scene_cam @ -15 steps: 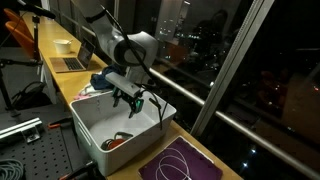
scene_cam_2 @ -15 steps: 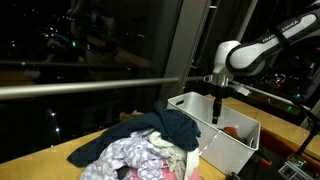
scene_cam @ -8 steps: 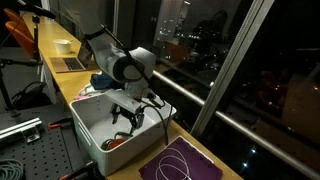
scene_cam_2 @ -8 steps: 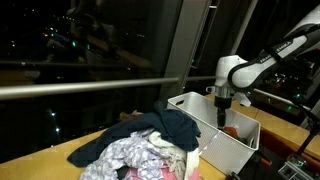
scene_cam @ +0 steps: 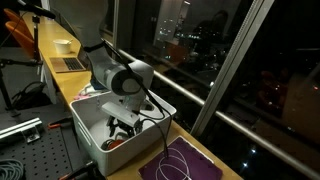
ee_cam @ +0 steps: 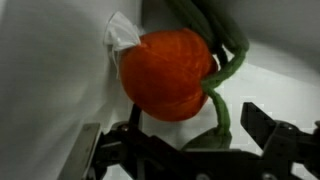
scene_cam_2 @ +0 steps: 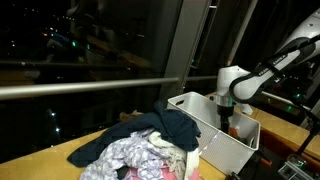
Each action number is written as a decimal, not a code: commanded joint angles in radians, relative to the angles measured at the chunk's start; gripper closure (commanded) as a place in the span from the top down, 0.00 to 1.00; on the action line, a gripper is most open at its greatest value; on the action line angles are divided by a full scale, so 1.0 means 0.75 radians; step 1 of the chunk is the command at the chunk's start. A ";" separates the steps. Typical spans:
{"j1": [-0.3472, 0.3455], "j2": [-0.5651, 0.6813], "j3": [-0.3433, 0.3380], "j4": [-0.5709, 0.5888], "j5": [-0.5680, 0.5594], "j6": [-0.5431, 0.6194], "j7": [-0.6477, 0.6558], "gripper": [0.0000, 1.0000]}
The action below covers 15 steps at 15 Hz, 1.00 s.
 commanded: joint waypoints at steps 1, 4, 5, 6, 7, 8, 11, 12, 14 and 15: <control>-0.027 0.018 -0.014 -0.011 -0.043 0.046 -0.007 1.00; -0.043 0.038 -0.022 -0.008 -0.048 0.056 -0.011 1.00; -0.049 0.042 -0.023 -0.004 -0.048 0.052 -0.013 0.96; -0.053 0.044 -0.021 -0.003 -0.046 0.050 -0.014 0.74; -0.056 0.044 -0.019 -0.002 -0.044 0.048 -0.014 0.71; -0.057 0.044 -0.017 -0.003 -0.045 0.048 -0.013 0.69; -0.061 0.024 -0.007 -0.022 -0.037 0.048 -0.015 0.45; -0.060 0.003 0.000 -0.039 -0.030 0.044 -0.016 0.37; -0.059 -0.062 0.024 -0.081 -0.003 0.037 -0.019 0.23; -0.057 -0.094 0.038 -0.099 0.010 0.033 -0.019 0.16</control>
